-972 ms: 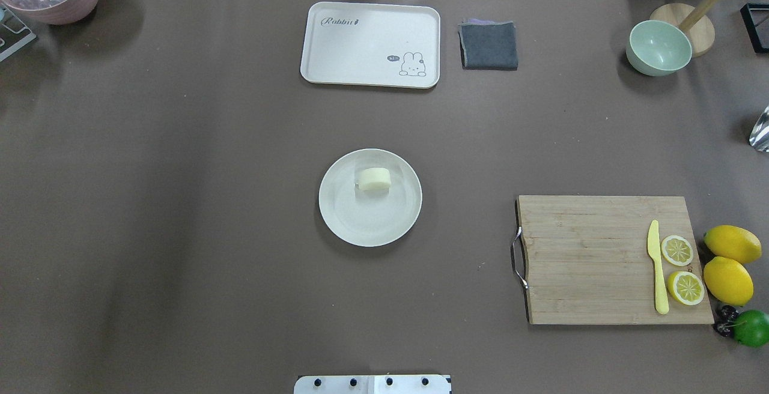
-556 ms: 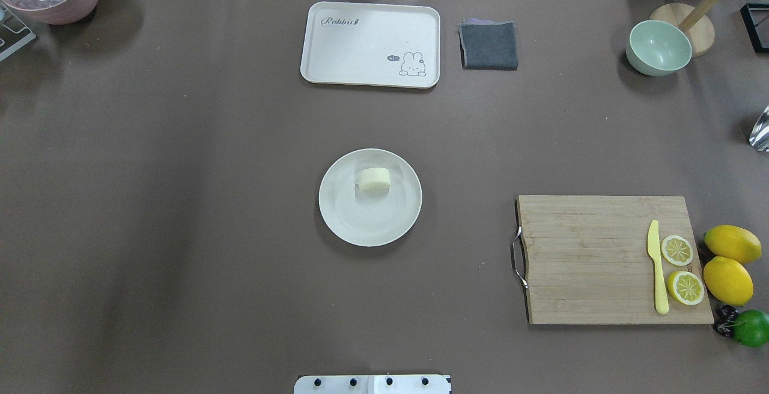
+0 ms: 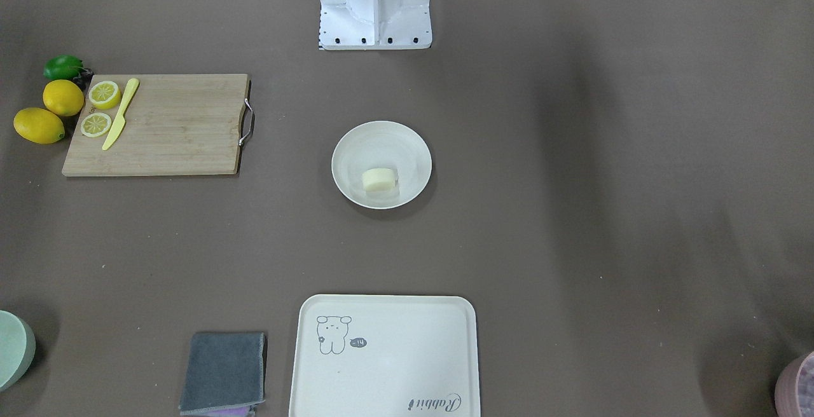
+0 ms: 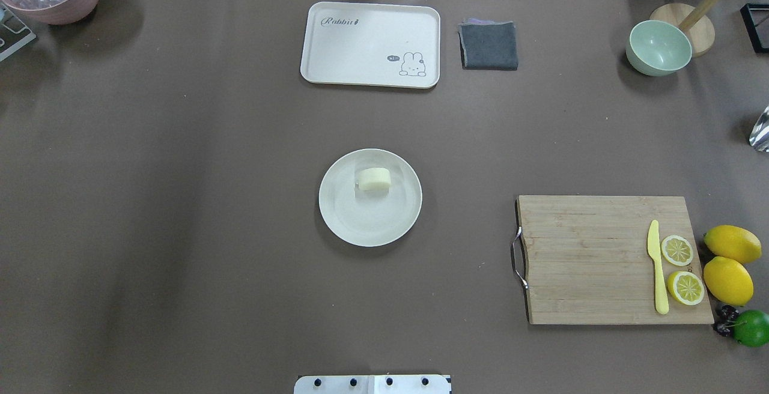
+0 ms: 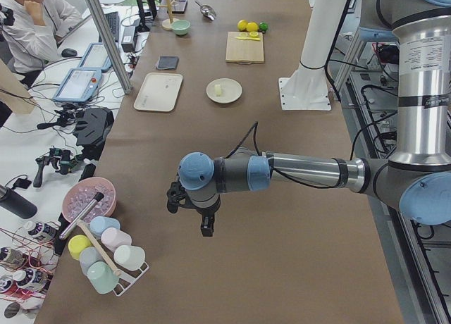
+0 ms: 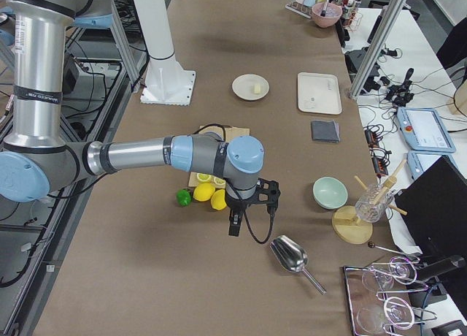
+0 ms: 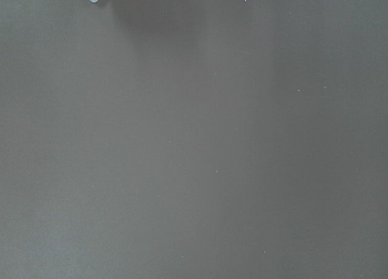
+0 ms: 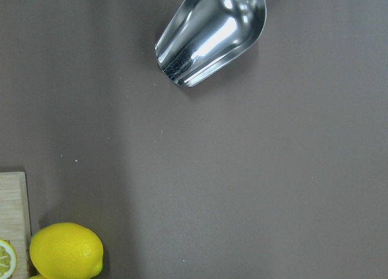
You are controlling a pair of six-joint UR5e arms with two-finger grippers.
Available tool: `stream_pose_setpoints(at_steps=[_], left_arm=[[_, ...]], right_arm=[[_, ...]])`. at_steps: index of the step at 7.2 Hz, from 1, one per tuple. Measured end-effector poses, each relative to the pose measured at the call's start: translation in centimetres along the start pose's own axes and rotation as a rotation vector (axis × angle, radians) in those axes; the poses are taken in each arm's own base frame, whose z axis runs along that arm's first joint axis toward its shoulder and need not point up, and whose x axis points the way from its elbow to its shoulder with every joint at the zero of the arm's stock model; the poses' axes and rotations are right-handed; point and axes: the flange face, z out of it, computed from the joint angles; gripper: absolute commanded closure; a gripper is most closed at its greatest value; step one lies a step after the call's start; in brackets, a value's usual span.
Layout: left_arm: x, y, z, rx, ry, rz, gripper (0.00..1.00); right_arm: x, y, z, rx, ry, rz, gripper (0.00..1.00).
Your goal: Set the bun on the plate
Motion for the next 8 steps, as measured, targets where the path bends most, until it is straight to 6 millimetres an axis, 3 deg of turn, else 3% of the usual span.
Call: stream_pose_setpoints(at_steps=[8], left_arm=[[0.1,-0.16,-0.11,0.002,-0.002,0.003,0.02]], right_arm=[[-1.01,-0.65,-0.08,0.007,0.005,-0.03,0.0]])
